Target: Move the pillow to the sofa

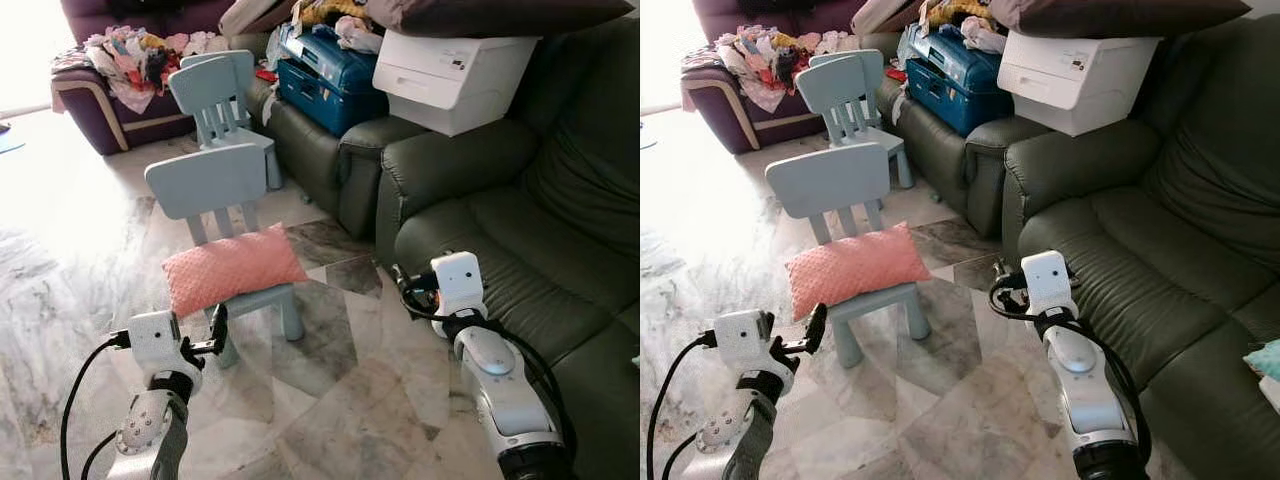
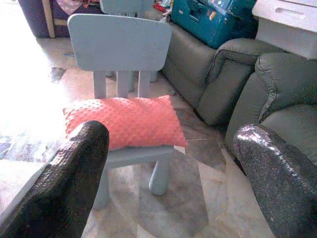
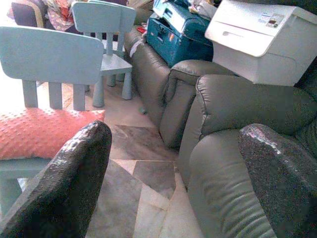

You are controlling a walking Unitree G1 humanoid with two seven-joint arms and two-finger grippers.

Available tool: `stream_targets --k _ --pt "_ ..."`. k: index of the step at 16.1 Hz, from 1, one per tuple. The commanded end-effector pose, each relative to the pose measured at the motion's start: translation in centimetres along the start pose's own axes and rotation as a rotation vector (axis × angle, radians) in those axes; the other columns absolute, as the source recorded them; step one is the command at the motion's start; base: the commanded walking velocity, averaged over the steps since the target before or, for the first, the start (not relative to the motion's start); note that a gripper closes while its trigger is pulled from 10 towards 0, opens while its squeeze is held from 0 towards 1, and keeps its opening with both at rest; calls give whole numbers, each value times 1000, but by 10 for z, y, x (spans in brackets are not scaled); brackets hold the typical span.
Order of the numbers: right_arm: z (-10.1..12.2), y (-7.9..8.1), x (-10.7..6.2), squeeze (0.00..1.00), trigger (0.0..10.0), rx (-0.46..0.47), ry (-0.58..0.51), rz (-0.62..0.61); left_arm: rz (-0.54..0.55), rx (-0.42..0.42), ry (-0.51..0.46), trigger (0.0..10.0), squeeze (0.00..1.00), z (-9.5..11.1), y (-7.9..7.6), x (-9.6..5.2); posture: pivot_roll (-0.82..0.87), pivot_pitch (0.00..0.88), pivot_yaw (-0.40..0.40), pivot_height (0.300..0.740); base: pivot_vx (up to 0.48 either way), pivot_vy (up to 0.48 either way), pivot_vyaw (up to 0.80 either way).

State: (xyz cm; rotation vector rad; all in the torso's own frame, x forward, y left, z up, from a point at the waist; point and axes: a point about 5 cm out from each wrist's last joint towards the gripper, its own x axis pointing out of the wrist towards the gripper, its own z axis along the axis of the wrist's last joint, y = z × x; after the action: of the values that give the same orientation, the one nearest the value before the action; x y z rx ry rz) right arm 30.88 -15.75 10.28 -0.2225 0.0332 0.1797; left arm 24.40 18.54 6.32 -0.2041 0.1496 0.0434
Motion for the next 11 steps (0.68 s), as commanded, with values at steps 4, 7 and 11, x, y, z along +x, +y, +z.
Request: stream_targets --k 4,7,11 --pt "6 1 5 0 10000 2 -15 3 23 6 -30 10000 0 3 3 -2 -171 0 27 740 72 0 0" --pt "5 3 3 0 10000 5 -14 7 37 7 -36 10000 0 4 7 -4 -170 0 30 740 325 205 0" --pt "3 5 2 0 10000 8 -10 7 38 14 -43 10000 0 6 8 -3 -168 0 36 740 346 331 0"
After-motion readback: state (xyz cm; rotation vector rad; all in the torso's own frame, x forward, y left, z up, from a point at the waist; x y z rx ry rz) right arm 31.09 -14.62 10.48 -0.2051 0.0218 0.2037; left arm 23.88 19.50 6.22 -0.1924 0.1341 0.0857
